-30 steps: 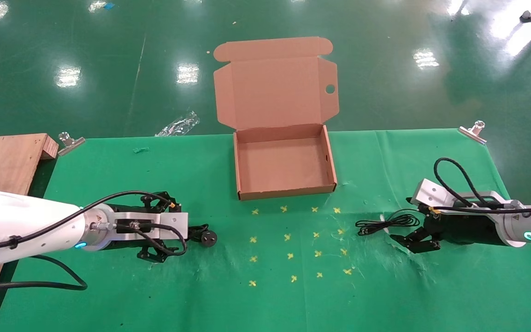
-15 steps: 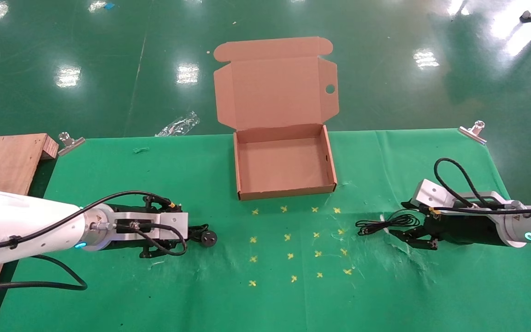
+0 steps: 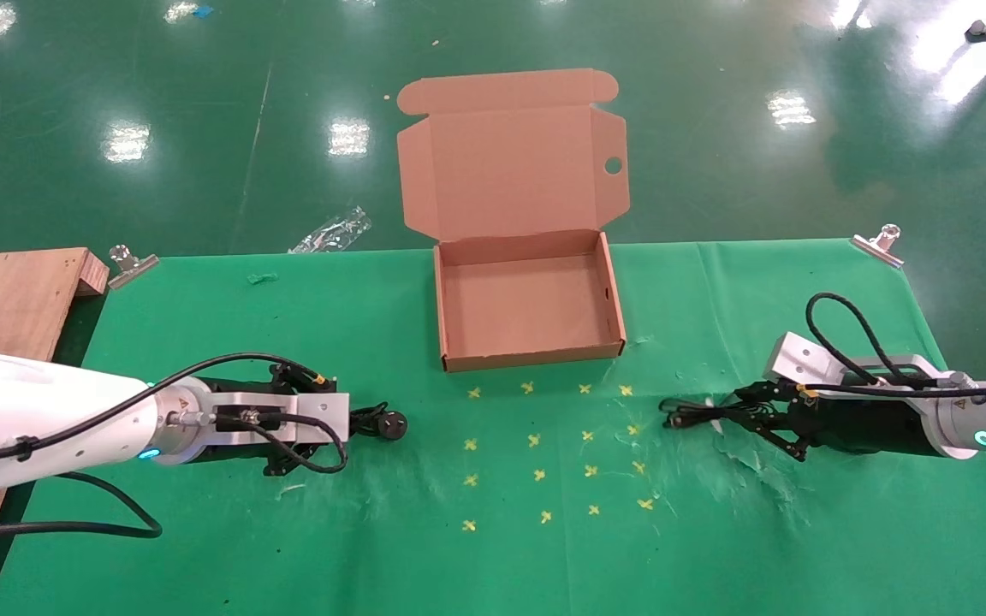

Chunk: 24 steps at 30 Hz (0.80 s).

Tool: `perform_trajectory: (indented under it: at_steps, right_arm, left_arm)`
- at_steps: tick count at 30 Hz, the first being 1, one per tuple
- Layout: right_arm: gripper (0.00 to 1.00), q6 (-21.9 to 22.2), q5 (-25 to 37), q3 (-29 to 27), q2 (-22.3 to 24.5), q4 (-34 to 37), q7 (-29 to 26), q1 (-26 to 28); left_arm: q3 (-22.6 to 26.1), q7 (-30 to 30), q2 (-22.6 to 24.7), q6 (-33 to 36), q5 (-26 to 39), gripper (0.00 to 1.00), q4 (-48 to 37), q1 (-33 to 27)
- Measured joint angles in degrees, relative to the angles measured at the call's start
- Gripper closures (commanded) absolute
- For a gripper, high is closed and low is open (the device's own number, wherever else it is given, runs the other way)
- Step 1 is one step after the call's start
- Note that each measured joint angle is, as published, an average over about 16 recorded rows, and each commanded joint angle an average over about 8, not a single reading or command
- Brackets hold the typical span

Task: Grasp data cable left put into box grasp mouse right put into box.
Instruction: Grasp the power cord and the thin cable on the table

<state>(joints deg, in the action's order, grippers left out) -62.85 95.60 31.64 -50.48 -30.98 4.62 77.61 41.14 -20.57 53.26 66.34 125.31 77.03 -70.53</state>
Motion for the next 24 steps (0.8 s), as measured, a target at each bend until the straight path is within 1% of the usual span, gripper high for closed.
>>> perform_trajectory:
  at_steps: [6, 13, 16, 19, 24]
  right_arm:
    - [1.00, -0.2, -0.3, -0.2, 0.2, -0.3, 0.0, 0.2]
    - [1.00, -1.6, -1.9, -1.4, 2.4, -4.2, -0.6, 1.3]
    - [1.00, -2.3, -2.8, -2.2, 4.1, -7.8, -1.9, 1.8]
    - [1.00, -3.0, -3.5, -3.1, 6.3, -12.6, -4.0, 2.3]
    - [1.00, -3.4, -3.6, -4.2, 10.8, -22.6, -9.6, 2.1]
  left_arm:
    - [-0.3, 0.3, -0.1, 0.5, -0.9, 1.00, -0.1, -0.7]
    - [-2.1, 1.6, -0.4, 2.9, -6.1, 1.00, -0.1, -4.3]
    - [-2.9, 2.3, 0.4, 3.4, -8.4, 1.00, -0.2, -6.3]
    - [-3.5, 2.6, 2.2, 3.2, -9.7, 1.00, -0.5, -8.5]
    - [-3.4, 2.4, 6.5, 1.3, -9.0, 1.00, -1.8, -11.2]
